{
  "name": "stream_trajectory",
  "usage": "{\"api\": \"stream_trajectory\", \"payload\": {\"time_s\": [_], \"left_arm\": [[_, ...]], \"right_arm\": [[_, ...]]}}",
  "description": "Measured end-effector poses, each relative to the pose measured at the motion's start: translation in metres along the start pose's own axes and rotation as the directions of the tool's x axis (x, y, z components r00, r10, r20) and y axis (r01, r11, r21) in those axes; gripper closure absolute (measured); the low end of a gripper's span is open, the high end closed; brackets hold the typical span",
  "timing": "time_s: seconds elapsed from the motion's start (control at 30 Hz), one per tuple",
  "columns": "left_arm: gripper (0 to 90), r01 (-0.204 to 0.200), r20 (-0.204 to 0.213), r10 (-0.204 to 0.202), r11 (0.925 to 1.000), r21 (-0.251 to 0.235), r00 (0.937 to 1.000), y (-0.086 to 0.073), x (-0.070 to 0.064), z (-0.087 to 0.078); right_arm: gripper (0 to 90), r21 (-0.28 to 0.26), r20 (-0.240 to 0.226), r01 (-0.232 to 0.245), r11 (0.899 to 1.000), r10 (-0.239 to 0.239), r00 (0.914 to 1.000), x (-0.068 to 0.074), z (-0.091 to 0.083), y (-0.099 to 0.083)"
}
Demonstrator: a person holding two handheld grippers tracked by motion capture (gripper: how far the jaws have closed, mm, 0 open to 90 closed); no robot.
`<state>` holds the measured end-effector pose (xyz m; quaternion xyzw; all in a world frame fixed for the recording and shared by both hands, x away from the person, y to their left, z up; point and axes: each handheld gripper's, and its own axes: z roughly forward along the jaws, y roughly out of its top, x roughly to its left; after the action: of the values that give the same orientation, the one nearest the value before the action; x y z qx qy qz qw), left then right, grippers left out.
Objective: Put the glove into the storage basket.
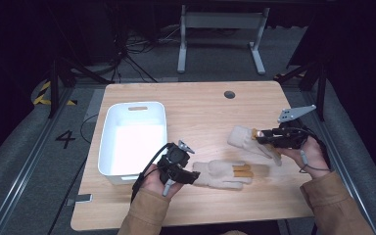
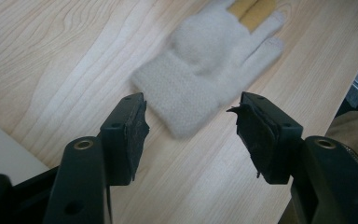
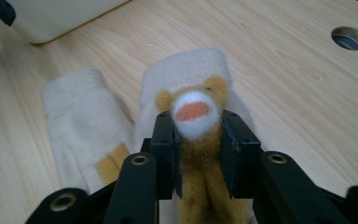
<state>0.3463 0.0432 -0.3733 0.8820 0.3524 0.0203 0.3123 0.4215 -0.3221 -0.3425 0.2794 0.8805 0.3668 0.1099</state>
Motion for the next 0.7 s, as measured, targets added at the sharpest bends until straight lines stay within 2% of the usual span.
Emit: {"api": "stream_trajectory", "payload": {"time_s": [0.37, 0.7], "left_arm": [[42.7, 0.025, -0.017, -0.025, 0.9997, -0.002, 0.9995, -0.009, 0.003, -0.007], [42.7, 0.032, -0.021, -0.032, 0.9995, -0.005, 0.9993, -0.01, 0.003, -0.008]], "right_arm": [[69.3, 0.037, -0.06, 0.078, 0.996, -0.075, 0.9953, 0.022, 0.013, 0.022], [69.2, 0.051, -0.094, 0.128, 0.991, -0.122, 0.988, 0.041, 0.023, 0.03]]}}
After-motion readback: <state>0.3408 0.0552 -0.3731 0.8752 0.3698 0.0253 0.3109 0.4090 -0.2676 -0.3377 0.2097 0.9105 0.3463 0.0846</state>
